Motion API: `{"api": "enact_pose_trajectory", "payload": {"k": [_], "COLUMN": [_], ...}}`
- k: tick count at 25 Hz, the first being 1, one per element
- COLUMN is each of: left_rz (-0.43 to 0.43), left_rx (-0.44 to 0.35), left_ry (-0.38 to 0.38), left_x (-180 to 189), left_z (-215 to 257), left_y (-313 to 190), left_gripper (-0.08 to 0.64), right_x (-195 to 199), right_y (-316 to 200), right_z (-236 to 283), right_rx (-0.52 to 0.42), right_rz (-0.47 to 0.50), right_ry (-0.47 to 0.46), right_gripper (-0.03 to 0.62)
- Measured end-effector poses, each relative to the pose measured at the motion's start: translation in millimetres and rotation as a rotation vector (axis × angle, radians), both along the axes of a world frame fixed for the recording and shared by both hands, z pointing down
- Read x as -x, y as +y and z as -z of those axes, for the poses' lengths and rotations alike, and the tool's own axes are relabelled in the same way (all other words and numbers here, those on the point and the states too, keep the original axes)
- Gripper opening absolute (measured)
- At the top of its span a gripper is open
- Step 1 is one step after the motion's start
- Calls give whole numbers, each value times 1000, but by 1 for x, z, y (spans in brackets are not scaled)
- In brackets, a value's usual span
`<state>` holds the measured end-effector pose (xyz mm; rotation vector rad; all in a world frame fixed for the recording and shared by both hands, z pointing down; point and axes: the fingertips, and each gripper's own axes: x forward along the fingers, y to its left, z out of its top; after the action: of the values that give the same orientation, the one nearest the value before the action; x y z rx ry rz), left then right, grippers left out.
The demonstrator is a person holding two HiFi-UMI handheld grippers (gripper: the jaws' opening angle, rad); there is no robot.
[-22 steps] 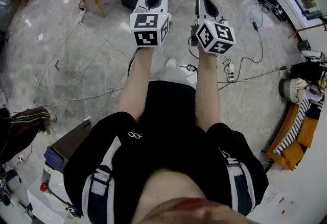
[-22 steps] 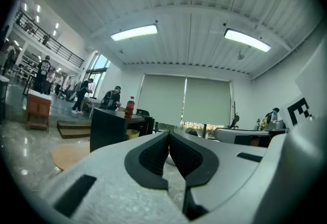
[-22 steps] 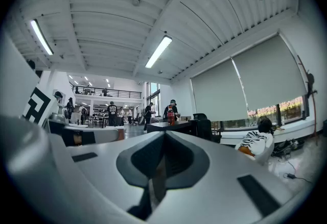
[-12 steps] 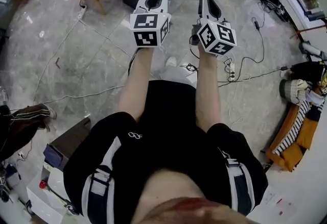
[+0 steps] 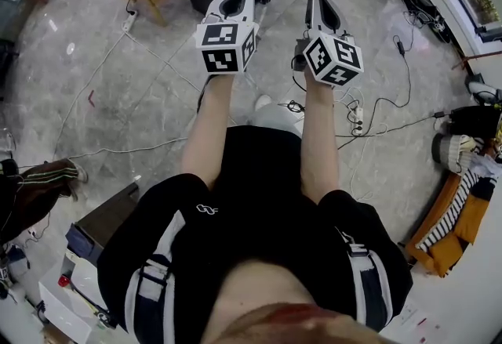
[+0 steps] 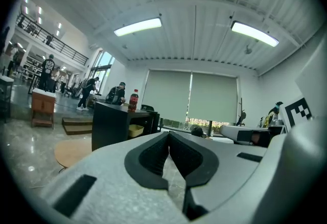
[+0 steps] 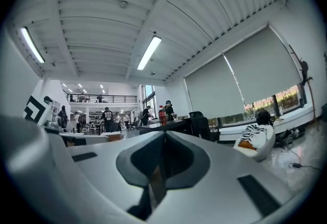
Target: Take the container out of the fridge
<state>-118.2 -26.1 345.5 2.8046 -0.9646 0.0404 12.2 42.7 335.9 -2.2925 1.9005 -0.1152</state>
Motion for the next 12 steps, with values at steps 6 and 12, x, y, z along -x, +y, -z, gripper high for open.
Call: {"api": "enact_pose_trajectory", "payload": {"k": [6,12], "left_rz": [40,132], "left_rx": [-5,39], "left_ry": [-21,-20], "left_x": [-38,-68], "left_z": [1,-5], "left_y": [-42,-86], "left_gripper": [9,9], "right_x": [-43,-102], "right_y": [-48,-83], "right_z": [5,22], "right_rx": [-12,-13], "right_rz": [38,71], "right_ry": [-11,6], "right_gripper": [12,12]}}
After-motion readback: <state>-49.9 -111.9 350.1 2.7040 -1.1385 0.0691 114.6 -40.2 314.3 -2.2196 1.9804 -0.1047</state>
